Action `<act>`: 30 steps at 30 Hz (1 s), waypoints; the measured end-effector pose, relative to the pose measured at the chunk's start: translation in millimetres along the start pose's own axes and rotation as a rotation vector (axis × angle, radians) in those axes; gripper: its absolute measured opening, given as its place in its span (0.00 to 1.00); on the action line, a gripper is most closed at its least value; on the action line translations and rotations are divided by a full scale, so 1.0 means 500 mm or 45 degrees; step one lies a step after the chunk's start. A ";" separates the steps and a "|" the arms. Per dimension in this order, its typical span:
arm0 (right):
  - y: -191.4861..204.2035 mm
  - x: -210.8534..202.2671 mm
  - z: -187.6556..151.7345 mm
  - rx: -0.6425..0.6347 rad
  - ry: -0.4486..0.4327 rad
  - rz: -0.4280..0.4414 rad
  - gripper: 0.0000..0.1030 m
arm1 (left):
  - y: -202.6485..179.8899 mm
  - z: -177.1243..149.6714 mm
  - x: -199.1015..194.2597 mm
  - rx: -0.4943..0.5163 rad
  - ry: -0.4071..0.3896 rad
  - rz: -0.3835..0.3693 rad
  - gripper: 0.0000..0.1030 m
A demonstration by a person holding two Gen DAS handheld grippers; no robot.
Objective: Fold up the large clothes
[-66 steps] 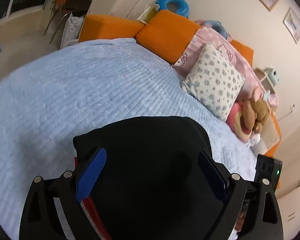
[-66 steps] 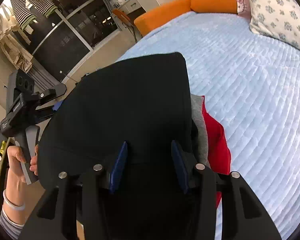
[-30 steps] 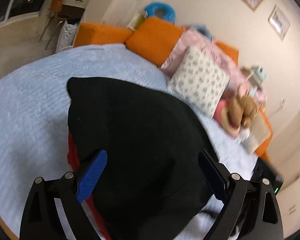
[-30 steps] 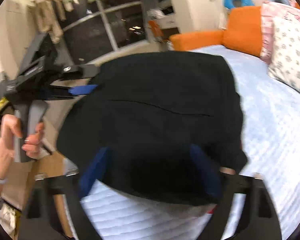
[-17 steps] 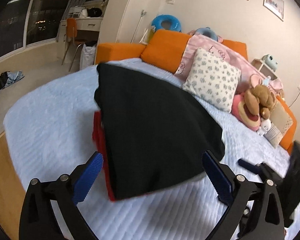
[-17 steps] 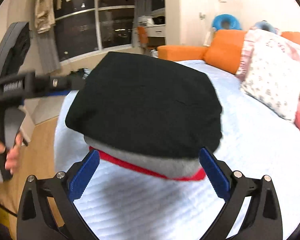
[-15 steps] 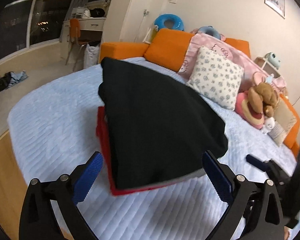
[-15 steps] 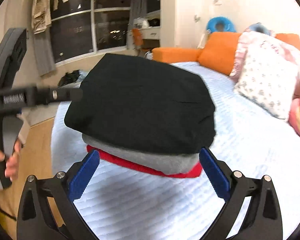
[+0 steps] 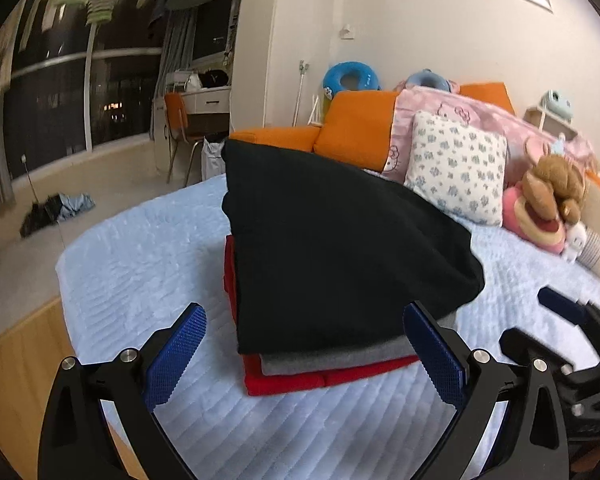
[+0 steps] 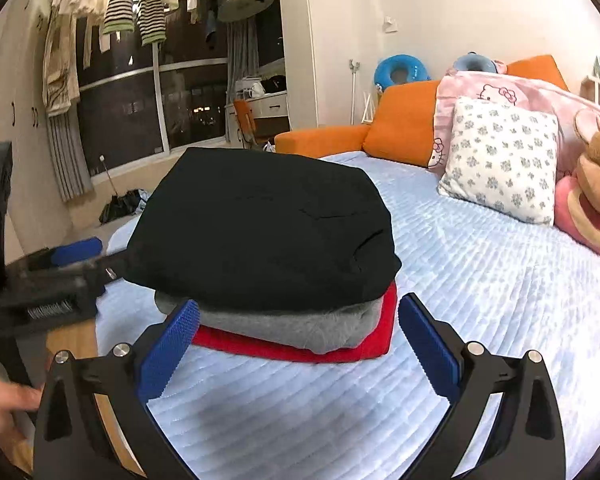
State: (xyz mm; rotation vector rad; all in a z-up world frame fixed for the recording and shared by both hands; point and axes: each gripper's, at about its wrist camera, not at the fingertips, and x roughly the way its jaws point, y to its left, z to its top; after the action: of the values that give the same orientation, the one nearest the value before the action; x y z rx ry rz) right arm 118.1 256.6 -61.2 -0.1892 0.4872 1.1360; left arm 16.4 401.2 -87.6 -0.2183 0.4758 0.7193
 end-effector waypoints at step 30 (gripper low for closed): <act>0.027 -0.010 -0.078 -0.049 -0.063 0.007 0.95 | -0.041 -0.081 -0.007 0.055 -0.106 0.213 0.97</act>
State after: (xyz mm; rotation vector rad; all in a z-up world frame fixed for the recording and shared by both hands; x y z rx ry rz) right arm 93.5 243.0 -91.5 -0.1930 0.4223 1.1532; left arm 14.1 370.0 -120.3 -0.1079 0.4332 0.8771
